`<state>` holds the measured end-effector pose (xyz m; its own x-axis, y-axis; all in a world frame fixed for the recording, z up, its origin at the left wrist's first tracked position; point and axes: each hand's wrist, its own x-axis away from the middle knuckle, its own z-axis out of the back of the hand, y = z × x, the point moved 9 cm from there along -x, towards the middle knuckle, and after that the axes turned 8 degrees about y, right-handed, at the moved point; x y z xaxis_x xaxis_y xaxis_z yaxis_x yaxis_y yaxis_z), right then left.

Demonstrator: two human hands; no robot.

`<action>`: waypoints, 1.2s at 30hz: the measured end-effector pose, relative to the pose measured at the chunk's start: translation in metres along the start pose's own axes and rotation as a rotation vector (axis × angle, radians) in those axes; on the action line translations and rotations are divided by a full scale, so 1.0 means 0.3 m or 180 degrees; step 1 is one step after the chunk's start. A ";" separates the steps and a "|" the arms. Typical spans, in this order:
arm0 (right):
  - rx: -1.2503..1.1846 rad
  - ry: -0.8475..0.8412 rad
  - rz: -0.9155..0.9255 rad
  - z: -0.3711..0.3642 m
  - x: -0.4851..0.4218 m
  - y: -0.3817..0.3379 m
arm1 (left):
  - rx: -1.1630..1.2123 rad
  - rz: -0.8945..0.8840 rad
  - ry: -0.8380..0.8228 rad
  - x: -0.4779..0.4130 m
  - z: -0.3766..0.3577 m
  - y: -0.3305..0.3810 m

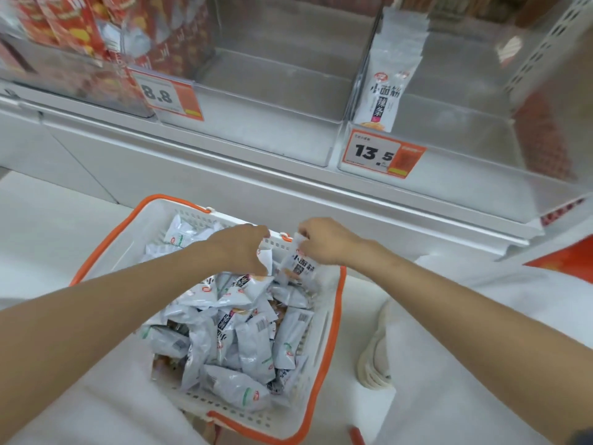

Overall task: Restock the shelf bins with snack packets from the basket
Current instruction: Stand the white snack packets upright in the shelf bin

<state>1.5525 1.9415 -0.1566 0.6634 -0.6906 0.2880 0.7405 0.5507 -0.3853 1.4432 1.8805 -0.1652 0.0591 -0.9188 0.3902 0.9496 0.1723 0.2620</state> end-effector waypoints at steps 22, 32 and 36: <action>-0.0623 0.1807 0.0612 0.520 0.129 -0.033 | 0.2979 -0.0446 0.0008 0.076 0.210 0.270; -0.1911 0.0837 0.0246 0.463 0.167 0.003 | 0.3263 -0.0407 0.0367 0.049 0.242 0.239; -0.2449 0.1765 0.0412 0.643 0.226 0.026 | 0.3056 -0.0593 0.0682 0.024 0.295 0.247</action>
<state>1.6239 1.9893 0.0290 0.4435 -0.8786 -0.1773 0.2604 0.3156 -0.9125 1.4867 1.9179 -0.0648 0.0785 -0.9887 0.1278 0.3040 0.1458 0.9414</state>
